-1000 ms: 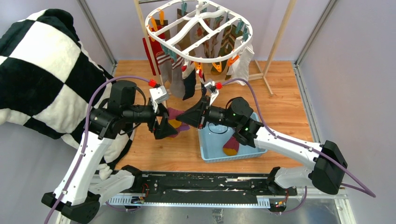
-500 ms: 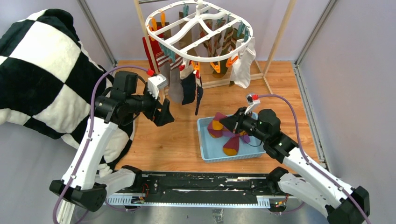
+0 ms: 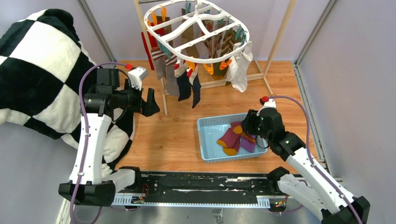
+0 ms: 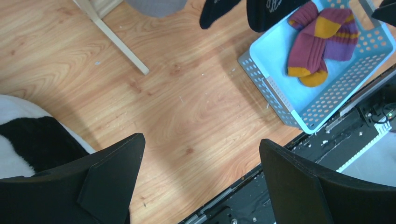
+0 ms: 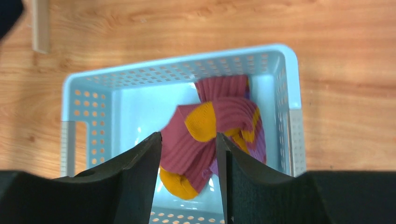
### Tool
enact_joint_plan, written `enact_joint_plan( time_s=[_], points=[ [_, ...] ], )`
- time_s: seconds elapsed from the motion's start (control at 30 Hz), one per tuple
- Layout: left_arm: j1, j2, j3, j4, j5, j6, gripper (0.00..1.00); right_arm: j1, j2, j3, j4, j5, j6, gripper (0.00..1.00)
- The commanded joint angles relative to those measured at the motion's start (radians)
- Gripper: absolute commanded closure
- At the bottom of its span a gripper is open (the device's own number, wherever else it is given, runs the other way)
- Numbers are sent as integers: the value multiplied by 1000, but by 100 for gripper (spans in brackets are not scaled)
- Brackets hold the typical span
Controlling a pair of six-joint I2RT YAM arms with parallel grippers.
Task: Remove the socks clipped to the hanger
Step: Place the sock in the bin, then remove the sock from the hanger.
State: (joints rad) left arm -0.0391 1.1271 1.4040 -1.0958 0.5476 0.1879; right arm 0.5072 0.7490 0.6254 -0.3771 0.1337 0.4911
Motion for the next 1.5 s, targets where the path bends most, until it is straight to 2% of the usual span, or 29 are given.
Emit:
enact_joint_plan(
  time_s=[0.0, 0.17, 0.37, 0.53, 0.67, 0.77, 0.9, 1.0, 1.17, 1.33, 1.47],
  points=[
    [36, 6, 48, -12, 66, 4, 0, -9, 19, 75, -7, -49, -45, 50],
    [86, 18, 59, -12, 99, -12, 0, -12, 103, -8, 144, -214, 50, 54],
    [112, 4, 66, -12, 108, -8, 0, -35, 197, -177, 319, -122, 73, 59],
    [134, 3, 60, -11, 130, -1, 0, -39, 203, -230, 405, -44, 69, 62],
    [139, 10, 63, -12, 116, 3, 0, 2, 156, -128, 327, -51, 18, 55],
    [141, 17, 76, -12, 97, 3, 0, 102, 132, 2, 321, 1, -20, 42],
    [145, 23, 94, -12, 108, -12, 0, 285, 214, 126, 450, 76, -141, 18],
    [145, 27, 95, -13, 120, -25, 0, 391, 340, 194, 590, 94, -256, 10],
    [146, 20, 97, -45, 89, 1, 0, 518, 555, 272, 866, 137, -439, 4],
    [146, 11, 103, -64, 68, 14, 0, 541, 720, 338, 1097, 285, -546, 6],
    [146, 14, 116, -74, 58, 19, 0, 539, 846, 451, 1139, 321, -611, 11]
  ],
)
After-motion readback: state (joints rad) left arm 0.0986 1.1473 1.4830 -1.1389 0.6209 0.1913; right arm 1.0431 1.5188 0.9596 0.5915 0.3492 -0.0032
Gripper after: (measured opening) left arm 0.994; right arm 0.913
